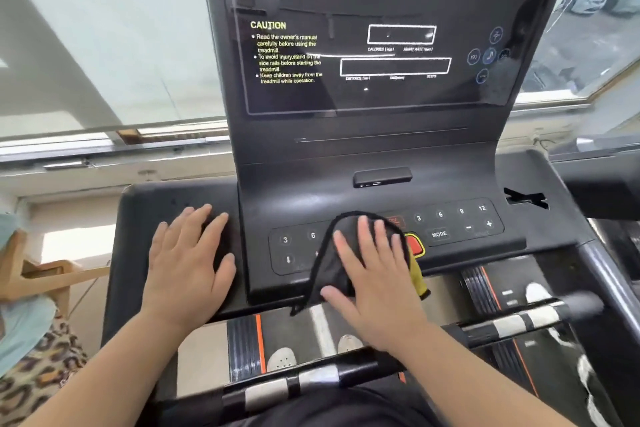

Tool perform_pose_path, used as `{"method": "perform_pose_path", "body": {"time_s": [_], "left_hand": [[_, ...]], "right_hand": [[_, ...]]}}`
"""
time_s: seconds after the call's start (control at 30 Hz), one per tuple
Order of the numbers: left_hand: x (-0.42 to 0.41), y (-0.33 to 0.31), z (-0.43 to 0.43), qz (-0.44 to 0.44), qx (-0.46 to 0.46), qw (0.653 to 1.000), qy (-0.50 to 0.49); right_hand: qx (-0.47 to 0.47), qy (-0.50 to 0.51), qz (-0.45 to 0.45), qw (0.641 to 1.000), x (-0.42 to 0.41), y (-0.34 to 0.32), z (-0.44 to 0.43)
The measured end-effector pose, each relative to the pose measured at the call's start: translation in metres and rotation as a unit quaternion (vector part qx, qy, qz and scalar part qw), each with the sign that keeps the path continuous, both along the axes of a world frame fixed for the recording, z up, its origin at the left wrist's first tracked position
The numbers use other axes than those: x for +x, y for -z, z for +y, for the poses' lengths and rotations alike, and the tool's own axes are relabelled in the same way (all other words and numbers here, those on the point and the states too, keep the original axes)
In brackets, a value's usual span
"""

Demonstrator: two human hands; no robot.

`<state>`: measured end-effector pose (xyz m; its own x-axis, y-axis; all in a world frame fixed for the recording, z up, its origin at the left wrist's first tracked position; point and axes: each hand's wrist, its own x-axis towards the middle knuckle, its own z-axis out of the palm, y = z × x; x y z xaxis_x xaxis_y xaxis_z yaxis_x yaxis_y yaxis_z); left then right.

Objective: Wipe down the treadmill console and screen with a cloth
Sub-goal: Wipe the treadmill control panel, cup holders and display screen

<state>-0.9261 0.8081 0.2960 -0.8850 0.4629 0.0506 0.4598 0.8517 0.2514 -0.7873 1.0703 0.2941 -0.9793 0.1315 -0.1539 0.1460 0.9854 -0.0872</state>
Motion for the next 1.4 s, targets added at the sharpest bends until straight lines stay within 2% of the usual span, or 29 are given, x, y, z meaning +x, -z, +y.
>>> {"method": "perform_pose_path", "body": {"time_s": [0.1,0.17,0.23,0.33,0.43,0.53,0.63,0.73,0.8,0.87,0.93,1.07,1.23,1.3,1.4], "left_hand": [[-0.005,0.000,-0.010,-0.010,-0.015,1.000,-0.009],[-0.008,0.001,-0.015,-0.015,-0.015,1.000,-0.009],[-0.010,0.000,-0.021,-0.019,-0.014,1.000,-0.006],[-0.011,0.001,-0.025,-0.018,-0.006,1.000,0.004],[-0.011,0.001,-0.024,-0.017,0.013,1.000,0.002],[-0.012,0.002,-0.026,-0.025,0.037,0.999,-0.005],[-0.013,0.002,-0.028,-0.036,0.046,0.998,-0.008],[-0.013,0.002,-0.026,-0.032,0.031,0.999,-0.004],[-0.012,0.003,-0.024,-0.029,0.007,1.000,0.003],[-0.012,0.003,-0.022,-0.033,-0.010,0.999,0.005],[-0.012,0.003,-0.023,-0.037,-0.015,0.999,0.003],[-0.011,0.003,-0.023,-0.036,-0.022,0.999,0.003],[-0.011,0.002,-0.023,-0.036,-0.027,0.999,0.006],[-0.012,0.002,-0.023,-0.036,-0.027,0.999,0.006],[-0.012,0.001,-0.024,-0.036,-0.020,0.999,0.005]], "right_hand": [[0.018,0.120,-0.014,0.993,-0.024,-0.001,-0.010],[0.019,0.119,-0.011,0.993,-0.049,-0.002,-0.025],[0.017,0.076,-0.005,0.997,-0.071,-0.005,-0.042],[0.006,-0.045,0.000,0.999,-0.089,-0.009,-0.067],[-0.026,-0.175,-0.004,0.984,-0.085,-0.009,-0.082],[-0.020,-0.244,0.005,0.970,-0.062,-0.002,-0.068],[0.017,-0.196,0.015,0.980,-0.036,0.005,-0.032],[0.049,-0.035,0.004,0.998,-0.038,0.002,-0.007],[0.044,0.062,-0.007,0.997,-0.055,-0.004,-0.015],[0.031,0.092,-0.011,0.995,-0.074,-0.007,-0.038],[0.023,0.053,-0.016,0.998,-0.087,-0.010,-0.064],[0.001,-0.110,-0.013,0.994,-0.088,-0.007,-0.098],[-0.012,-0.263,0.001,0.965,-0.066,0.000,-0.070],[0.010,-0.264,0.002,0.964,-0.057,0.001,-0.040],[0.035,-0.141,-0.013,0.989,-0.049,-0.004,0.006]]}}
